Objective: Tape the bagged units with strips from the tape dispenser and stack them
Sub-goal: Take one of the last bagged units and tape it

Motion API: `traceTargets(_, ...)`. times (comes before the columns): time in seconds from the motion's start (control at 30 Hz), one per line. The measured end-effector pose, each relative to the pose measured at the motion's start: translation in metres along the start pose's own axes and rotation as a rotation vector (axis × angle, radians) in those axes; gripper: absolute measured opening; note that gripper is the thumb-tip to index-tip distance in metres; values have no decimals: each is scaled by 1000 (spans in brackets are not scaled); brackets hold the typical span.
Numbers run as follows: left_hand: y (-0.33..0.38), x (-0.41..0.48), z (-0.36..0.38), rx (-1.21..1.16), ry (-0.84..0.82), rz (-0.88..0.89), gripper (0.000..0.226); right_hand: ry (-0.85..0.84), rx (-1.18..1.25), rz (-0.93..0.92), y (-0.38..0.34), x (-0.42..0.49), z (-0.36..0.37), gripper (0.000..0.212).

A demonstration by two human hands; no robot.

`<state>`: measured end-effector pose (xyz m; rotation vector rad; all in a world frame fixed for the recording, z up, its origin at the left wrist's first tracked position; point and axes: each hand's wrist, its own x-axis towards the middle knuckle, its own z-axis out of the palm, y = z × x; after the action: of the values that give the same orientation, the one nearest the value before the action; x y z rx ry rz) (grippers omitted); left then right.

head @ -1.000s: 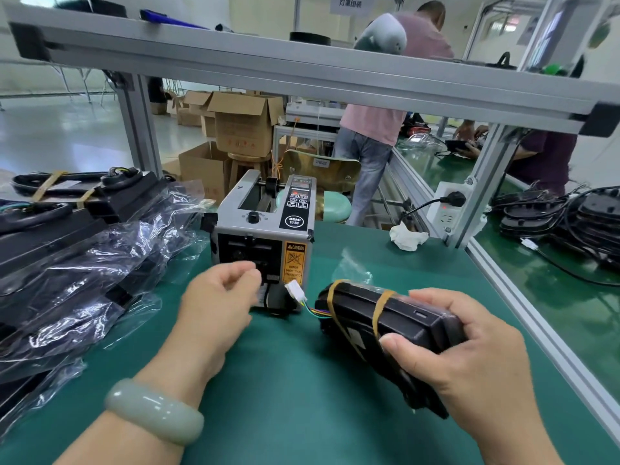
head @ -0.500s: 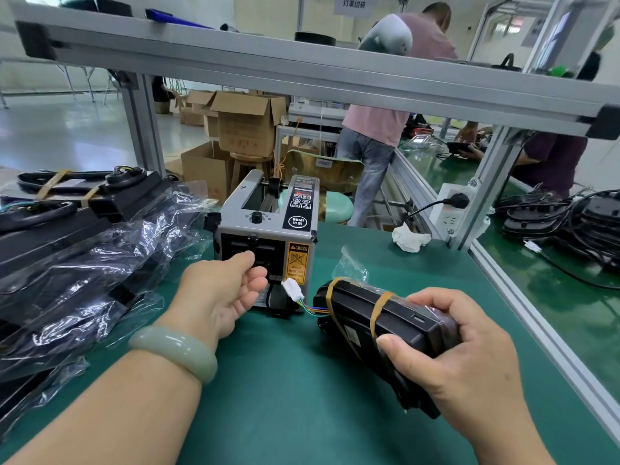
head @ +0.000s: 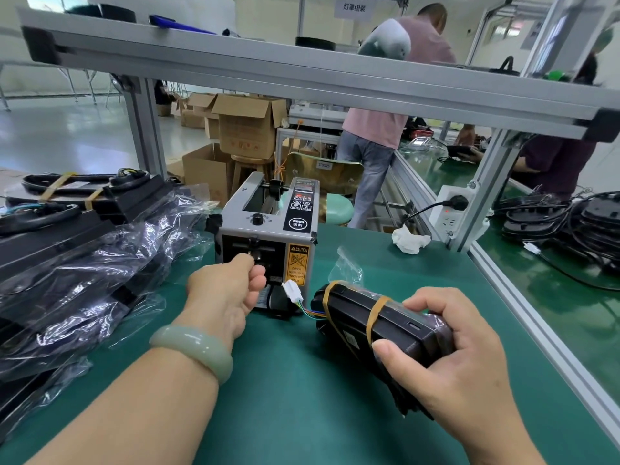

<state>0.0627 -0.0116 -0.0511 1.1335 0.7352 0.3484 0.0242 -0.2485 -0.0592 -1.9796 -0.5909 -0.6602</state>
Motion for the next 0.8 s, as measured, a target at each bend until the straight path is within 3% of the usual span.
traceTargets(0.07, 0, -19, -2, 2, -136, 41, 17, 40, -27, -39, 3, 1, 2, 36)
traceTargets(0.2, -14, -65, 1, 184, -375, 349, 16, 95, 83, -61, 9, -2, 12, 20)
traceTargets(0.3, -24, -86, 3, 254, -489, 429, 16, 129, 162, 8, 14, -5, 17, 18)
traceTargets(0.47, -29, -92, -2, 349, -529, 477, 15, 152, 353, 166, 11, -2, 18, 32)
traceTargets(0.6, -29, -99, -10, 471, -561, 564, 11, 86, 511, 292, 7, -2, 20, 61)
traceTargets(0.8, -41, -112, -15, 565, -523, 554, 10, 13, 739, 581, 6, 0, 20, 53)
